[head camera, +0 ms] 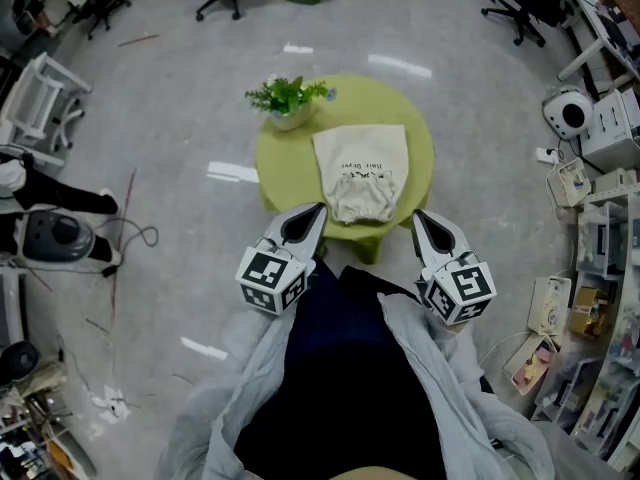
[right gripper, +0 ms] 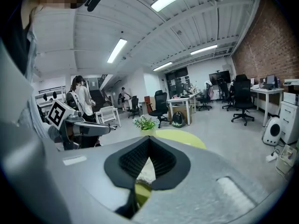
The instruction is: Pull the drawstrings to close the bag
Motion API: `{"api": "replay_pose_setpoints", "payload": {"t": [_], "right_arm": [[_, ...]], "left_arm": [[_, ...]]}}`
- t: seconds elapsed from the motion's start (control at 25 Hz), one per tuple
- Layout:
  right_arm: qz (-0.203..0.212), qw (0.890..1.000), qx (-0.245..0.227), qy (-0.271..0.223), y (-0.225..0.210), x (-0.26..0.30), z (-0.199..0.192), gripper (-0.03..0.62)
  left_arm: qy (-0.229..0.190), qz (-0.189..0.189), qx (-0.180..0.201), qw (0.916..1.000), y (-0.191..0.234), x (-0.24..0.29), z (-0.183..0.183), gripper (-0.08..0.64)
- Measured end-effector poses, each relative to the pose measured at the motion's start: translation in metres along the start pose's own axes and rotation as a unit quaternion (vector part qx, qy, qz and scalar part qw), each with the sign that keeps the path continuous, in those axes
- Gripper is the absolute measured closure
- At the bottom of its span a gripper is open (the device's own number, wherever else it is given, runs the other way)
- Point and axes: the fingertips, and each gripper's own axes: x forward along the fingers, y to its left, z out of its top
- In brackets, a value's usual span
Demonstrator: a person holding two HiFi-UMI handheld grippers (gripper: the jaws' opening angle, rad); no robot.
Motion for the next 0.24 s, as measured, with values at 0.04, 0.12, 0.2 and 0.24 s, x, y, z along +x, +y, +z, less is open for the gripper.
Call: {"api": "replay_pose_setpoints", "payload": {"t": [0.04,0.12,0.2,0.24], "right_arm": [[0.0,1.0,0.001,0.001,-0.0001,0.0,-0.0012,0.591],[0.0,1.0,0.001,0.004,-0.0001,-0.0003,-0.0036,0.591],[0.001,1.0,0.0,0.007,0.0001,-0.0006,-0.0055,0.591],[0.001,1.0,-0.001,0.008,0.0002,-0.0008,-0.0063,0.591]], "left_arm": [[0.0,0.0,0.0,1.0,-0.0003,0.0001,-0.0005,0.545],[0.002,0.0,-0.001,1.0,-0.0009,0.0002,-0.0022,0.545],[0.004,0.0,0.0,1.0,-0.001,0.0,-0.0037,0.545],[0.005,0.0,0.0,1.0,-0.001,-0.0001,-0.0045,0.545]]}}
